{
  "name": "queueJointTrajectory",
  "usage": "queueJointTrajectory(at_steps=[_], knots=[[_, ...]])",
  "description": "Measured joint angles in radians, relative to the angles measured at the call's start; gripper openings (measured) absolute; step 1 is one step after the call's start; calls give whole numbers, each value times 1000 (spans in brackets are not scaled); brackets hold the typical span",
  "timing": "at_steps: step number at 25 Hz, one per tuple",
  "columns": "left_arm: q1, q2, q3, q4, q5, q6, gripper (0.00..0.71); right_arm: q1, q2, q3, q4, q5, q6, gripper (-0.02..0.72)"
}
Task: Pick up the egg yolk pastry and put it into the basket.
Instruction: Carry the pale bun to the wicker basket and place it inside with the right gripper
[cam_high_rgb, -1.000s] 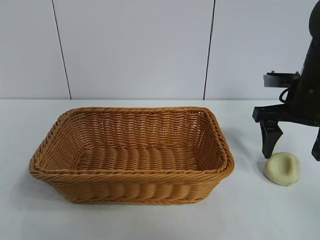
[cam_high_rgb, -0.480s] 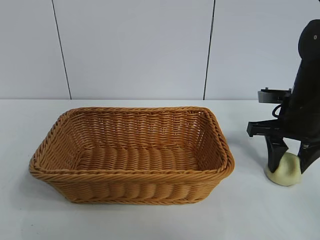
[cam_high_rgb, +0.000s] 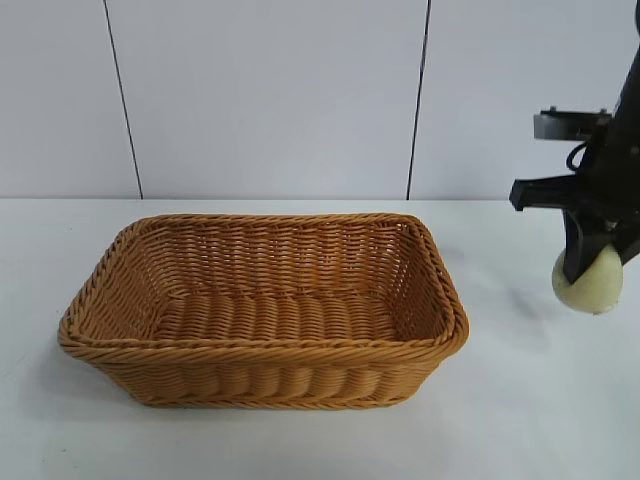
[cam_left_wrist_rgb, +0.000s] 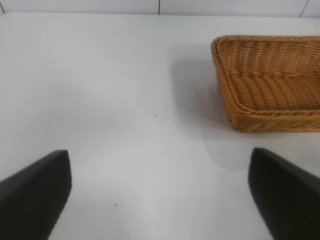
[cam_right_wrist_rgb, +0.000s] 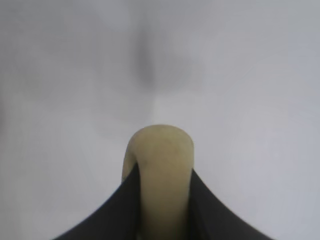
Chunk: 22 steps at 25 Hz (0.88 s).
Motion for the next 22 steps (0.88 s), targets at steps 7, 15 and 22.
queueJointTrajectory(at_steps=[7, 15, 22], knots=[[0, -1, 0, 0, 0, 0, 692, 0, -7, -155, 0, 90, 0, 141], [0, -1, 0, 0, 0, 0, 692, 36, -7, -168, 0, 107, -20, 141], [0, -1, 0, 0, 0, 0, 692, 244, -7, -168, 4, 71, 14, 141]])
